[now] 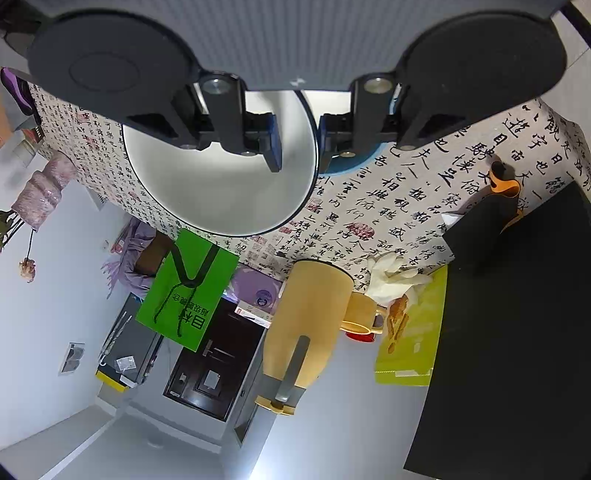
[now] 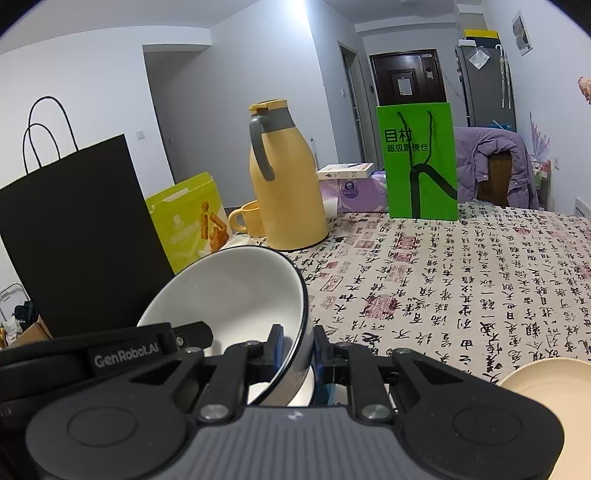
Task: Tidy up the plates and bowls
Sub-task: 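Carry the held white bowl toward the blue bowl by the black bag, then lower the white bowl down into the stacked blue bowl with both grippers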
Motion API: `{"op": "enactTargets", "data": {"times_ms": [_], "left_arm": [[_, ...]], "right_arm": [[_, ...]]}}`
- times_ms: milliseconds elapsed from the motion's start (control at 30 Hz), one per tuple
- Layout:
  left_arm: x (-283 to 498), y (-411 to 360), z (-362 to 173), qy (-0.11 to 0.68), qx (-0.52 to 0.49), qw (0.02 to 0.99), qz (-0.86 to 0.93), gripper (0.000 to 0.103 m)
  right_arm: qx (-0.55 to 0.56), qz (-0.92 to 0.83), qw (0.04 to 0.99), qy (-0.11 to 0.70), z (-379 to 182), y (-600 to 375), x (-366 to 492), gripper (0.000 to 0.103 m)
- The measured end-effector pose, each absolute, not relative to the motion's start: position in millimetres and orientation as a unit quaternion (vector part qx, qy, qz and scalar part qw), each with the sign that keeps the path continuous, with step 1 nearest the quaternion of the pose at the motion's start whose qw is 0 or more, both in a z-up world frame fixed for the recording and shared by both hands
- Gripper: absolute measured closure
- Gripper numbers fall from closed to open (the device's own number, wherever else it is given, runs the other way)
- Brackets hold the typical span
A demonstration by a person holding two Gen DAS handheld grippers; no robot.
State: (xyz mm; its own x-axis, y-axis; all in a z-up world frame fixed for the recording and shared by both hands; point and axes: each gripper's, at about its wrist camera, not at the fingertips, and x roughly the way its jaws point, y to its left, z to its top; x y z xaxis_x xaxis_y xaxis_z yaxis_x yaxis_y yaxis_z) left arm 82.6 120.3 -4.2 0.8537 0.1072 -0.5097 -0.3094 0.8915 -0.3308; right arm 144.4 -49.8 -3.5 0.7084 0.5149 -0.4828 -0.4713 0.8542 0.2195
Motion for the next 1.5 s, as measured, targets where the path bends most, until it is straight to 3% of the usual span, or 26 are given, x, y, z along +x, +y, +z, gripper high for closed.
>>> {"op": "enactTargets", "data": {"times_ms": [1167, 1500], "left_arm": [[97, 145, -43, 0.292, -0.218, 0.923, 0.123, 0.085], [100, 146, -46, 0.289, -0.215, 0.924, 0.125, 0.085]], "right_arm": [[0.008, 0.265, 0.912, 0.312, -41, -21, 157, 0.087], [0.000, 0.270, 0.907, 0.323, -46, -18, 162, 0.082]]}}
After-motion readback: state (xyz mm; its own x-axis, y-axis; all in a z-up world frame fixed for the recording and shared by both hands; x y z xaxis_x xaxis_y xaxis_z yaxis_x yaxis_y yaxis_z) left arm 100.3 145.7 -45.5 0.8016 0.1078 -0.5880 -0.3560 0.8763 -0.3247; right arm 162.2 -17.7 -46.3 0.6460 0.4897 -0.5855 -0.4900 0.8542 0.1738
